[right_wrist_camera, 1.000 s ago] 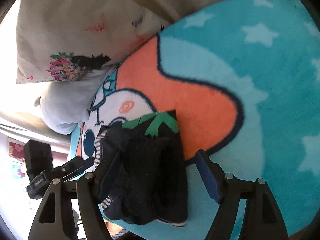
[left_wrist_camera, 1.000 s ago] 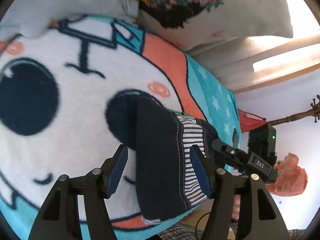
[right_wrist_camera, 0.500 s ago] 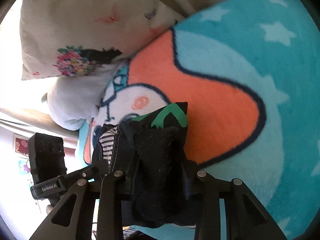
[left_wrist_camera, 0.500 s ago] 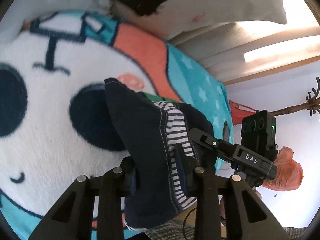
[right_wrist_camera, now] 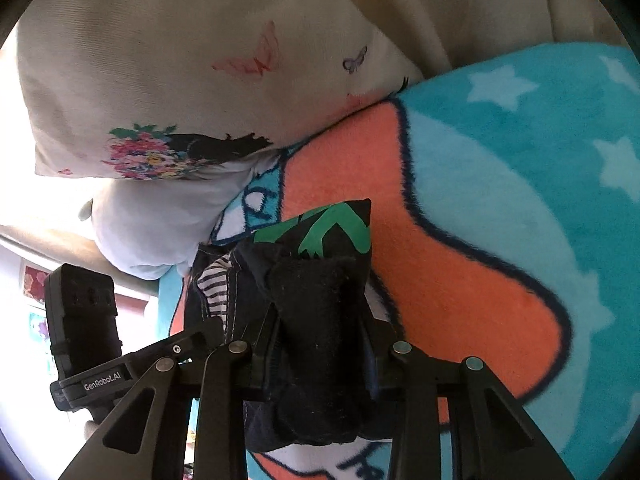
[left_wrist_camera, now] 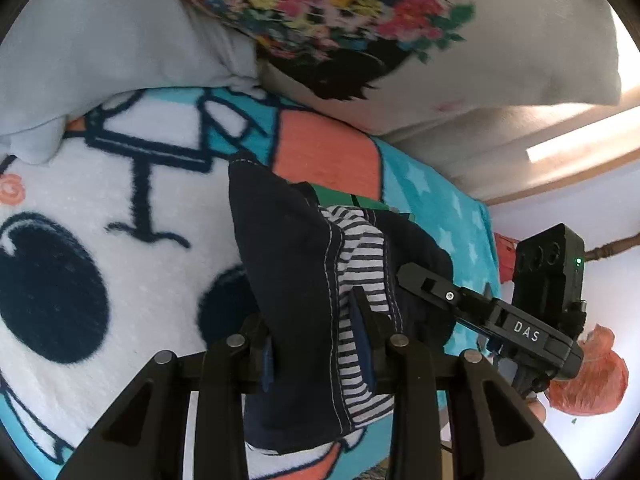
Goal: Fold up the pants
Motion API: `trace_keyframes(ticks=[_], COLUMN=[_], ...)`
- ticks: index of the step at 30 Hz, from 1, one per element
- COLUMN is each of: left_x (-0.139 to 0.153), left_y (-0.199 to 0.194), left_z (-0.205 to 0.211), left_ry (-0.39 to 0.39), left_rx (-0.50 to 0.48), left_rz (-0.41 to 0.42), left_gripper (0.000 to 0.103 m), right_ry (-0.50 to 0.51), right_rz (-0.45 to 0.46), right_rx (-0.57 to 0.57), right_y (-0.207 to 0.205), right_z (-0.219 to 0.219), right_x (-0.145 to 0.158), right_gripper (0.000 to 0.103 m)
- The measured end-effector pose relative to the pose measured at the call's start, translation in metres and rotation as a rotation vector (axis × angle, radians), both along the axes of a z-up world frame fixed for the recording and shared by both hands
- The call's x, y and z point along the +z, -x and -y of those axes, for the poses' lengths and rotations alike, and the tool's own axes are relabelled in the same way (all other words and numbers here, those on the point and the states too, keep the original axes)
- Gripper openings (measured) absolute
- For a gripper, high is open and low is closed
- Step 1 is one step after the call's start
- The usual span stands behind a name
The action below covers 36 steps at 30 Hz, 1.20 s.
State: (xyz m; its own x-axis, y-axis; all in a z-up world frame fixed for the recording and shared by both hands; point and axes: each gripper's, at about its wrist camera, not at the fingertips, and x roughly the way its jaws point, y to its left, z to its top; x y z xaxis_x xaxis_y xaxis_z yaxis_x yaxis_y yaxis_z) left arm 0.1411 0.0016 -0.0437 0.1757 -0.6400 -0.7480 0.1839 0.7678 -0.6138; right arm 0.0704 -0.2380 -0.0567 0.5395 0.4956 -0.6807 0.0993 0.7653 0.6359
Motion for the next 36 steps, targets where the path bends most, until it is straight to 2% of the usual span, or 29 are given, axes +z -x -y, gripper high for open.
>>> trace_keyframes(ticks=[5,11,14,16,18,23,27,32,33,36], left_x=[0.0,-0.002,-0.006,-0.005,0.002,0.034,0.057,0.07,0.073,0.077], left_y=[-0.006,-0.015,-0.015,-0.014,-0.008,0.018,0.042,0.064,0.069,0.084], left_z=[-0.012,-0.015,-0.014,-0.008,-0.007,-0.007,-0.012,-0.01,-0.008,-0.005], left_ry=[-0.031,-0.132,-0.196,-0.214,-0.237,-0.35,-0.392,-0.44,-0.453,-0.473], left_rx=[0.024,0.052,0.064,0.066,0.063,0.069,0.097,0.097,0.093,0.079], left_rz=[0.011,0.039,0.041,0.048,0.063,0.174,0.261,0.325,0.34,0.38], left_gripper=[0.031,0.031,0.037,0.038,0.038,0.038,0.042,0.042,0.043,0.047], right_ry=[0.011,0.065,0.105,0.122,0.119,0.17,0.246,0.281,0.29,0.278], right_rz=[0.003,0.001,-0.009,-0.028,-0.032,0.034,0.075,-0.008,-0.021,-0.034], right_rx=[0.019,0.033,0.032,0.022,0.014,-0.004,-0.015,-0.002,-0.005,-0.032], right_y=[-0.013,-0.029,-0.032,-0.032,-0.028,-0.005,0.02,0.018,0.016,0.019], right_z=[-0.009,-0.02,-0.024,-0.022,-0.018,-0.014,-0.022,-0.036,-0.037,-0.03], right_x=[0.001,-0.001,-0.008,-0.013,-0.013,0.014,0.027,-0.003,-0.008,-0.012], right_gripper=[0.036,0.036,0.043,0.052,0.055,0.057,0.058,0.06,0.064,0.067])
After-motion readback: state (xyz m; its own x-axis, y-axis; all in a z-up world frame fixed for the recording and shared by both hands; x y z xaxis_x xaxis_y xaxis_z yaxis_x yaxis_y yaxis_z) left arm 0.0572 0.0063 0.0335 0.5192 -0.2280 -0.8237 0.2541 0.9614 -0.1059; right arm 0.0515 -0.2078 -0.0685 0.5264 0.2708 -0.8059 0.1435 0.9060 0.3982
